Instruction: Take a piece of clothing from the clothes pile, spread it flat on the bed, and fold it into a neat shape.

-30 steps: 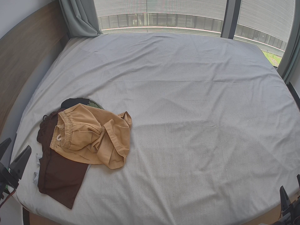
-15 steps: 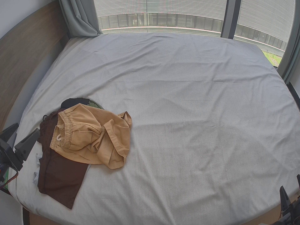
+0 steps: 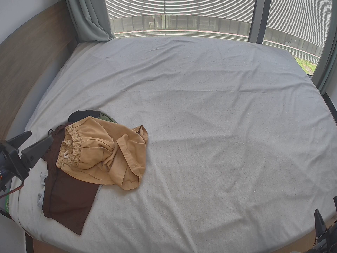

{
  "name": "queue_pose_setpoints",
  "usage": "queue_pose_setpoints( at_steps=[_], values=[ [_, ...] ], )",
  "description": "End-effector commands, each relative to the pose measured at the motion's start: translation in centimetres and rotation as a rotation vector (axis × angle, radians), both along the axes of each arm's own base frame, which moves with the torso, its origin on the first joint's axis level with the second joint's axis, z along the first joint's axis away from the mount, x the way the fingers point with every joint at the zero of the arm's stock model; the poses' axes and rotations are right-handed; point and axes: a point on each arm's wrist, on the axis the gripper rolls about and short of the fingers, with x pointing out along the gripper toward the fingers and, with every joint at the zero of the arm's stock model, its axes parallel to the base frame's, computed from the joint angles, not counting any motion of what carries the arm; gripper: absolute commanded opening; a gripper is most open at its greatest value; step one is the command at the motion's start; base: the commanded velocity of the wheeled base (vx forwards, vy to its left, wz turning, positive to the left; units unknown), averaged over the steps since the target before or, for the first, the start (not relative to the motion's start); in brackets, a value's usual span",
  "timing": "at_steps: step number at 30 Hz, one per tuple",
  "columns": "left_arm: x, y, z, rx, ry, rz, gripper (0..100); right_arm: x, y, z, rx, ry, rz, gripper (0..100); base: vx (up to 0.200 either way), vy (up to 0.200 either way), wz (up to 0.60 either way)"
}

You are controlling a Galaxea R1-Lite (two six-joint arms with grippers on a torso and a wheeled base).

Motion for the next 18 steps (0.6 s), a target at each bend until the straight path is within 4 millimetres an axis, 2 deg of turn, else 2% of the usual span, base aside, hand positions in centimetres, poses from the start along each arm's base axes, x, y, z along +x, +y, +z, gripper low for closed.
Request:
queue_pose_setpoints(
  at_steps=[1, 10, 14, 18],
  values=[
    [2.6, 0.8, 0.1, -0.007, 0.057, -0.002, 100, 0.0, 0.0, -0.5, -0.001, 0.001, 0.0, 100, 0.0, 0.0, 0.0],
    [4.7, 0.7, -1.1, -0.026, 0.134, -0.09, 100, 0.0, 0.0, -0.5, -0.001, 0.001, 0.0, 100, 0.0, 0.0, 0.0],
    [5.9, 0.9, -1.0, -0.026, 0.107, -0.085, 100, 0.0, 0.0, -0.5, 0.0, 0.001, 0.0, 100, 0.0, 0.0, 0.0],
    [7.3, 1.7, -2.0, -0.026, 0.101, -0.052, 100, 0.0, 0.0, -0.5, -0.001, 0.001, 0.0, 100, 0.0, 0.0, 0.0]
  ],
)
